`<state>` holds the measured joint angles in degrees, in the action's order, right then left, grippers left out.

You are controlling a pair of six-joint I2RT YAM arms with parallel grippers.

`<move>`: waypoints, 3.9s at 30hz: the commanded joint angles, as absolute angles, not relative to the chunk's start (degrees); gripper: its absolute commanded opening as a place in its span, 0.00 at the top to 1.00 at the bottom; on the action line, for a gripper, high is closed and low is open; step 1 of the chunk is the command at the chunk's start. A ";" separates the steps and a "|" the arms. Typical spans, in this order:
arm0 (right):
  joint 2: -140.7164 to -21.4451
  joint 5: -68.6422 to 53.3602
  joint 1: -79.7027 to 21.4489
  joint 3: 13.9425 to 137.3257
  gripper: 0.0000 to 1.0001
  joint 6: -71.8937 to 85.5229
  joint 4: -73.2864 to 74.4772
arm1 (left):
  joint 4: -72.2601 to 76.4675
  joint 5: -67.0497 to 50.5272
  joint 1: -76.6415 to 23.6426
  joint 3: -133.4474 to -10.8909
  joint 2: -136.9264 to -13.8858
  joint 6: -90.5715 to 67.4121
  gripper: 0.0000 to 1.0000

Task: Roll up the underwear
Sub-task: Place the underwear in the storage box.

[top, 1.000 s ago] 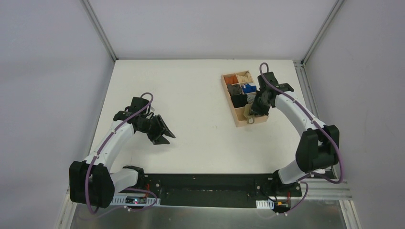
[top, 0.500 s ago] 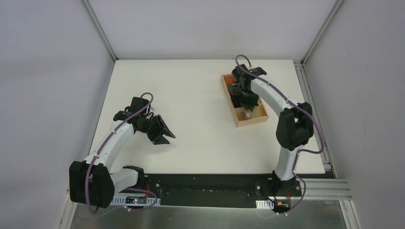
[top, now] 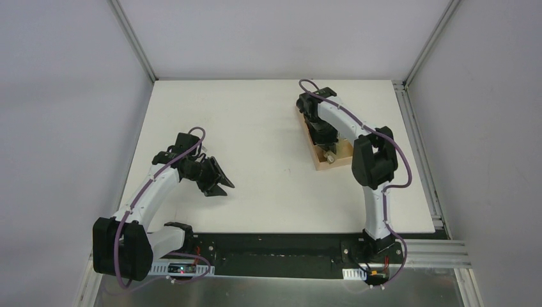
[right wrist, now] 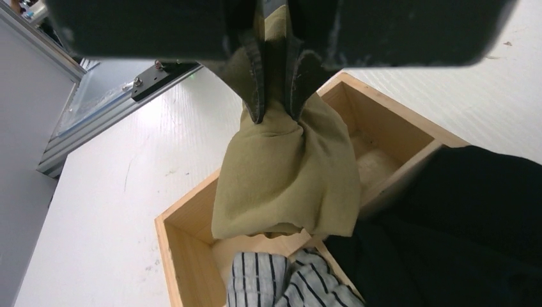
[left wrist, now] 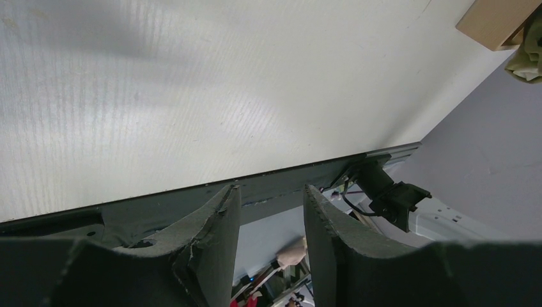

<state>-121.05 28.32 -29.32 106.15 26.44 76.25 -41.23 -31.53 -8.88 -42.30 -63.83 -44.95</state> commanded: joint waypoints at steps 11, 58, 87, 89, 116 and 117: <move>-122.09 26.43 -30.58 107.76 1.00 27.68 82.62 | -40.96 -32.69 -8.35 -41.38 -62.55 -45.24 0.59; -114.68 23.08 -28.29 89.57 0.81 32.33 53.99 | -40.78 -33.54 -8.35 -41.57 -61.97 -45.94 0.60; -104.72 20.65 -28.29 79.11 1.00 33.46 47.74 | -40.52 -33.36 -8.35 -40.95 -61.71 -45.96 0.61; -105.85 19.63 -28.28 78.50 1.00 33.49 46.79 | -40.52 -33.35 -8.35 -40.87 -61.61 -46.01 0.61; -104.37 20.85 -22.94 83.11 1.00 29.67 44.17 | -40.50 -33.21 -8.39 -42.45 -63.24 -45.96 0.62; -104.75 20.24 -22.96 82.36 1.00 30.13 43.57 | -40.51 -33.17 -8.36 -42.43 -63.20 -46.04 0.62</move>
